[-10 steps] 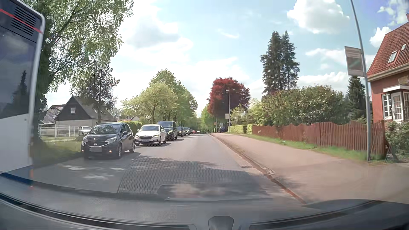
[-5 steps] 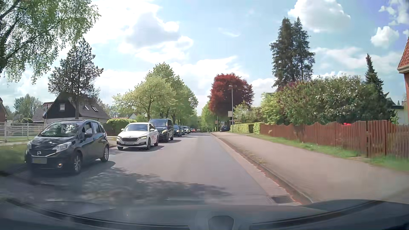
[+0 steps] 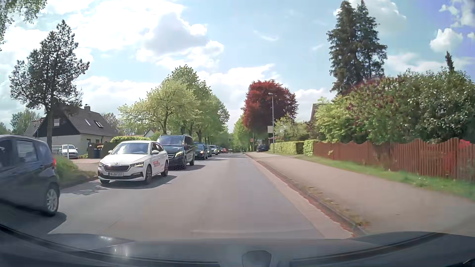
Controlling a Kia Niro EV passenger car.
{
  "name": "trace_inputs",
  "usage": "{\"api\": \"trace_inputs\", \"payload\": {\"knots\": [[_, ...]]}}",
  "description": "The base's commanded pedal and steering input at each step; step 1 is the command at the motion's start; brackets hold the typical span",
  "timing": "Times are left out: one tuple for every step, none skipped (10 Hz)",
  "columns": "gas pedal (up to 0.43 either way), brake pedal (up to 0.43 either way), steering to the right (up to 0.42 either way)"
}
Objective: Follow the waypoints while adhering to traffic rules and regulations
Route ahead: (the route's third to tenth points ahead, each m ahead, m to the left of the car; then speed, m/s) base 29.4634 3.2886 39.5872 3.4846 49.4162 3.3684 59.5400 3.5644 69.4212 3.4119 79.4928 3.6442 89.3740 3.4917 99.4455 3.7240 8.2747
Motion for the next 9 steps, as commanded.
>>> {"api": "trace_inputs", "payload": {"knots": [[0.130, 0.000, -0.002], [0.130, 0.000, -0.002], [0.130, 0.000, -0.002], [0.130, 0.000, -0.002], [0.138, 0.000, -0.002], [0.138, 0.000, -0.002], [0.138, 0.000, -0.002], [0.150, 0.000, -0.002], [0.169, 0.000, -0.002]]}}
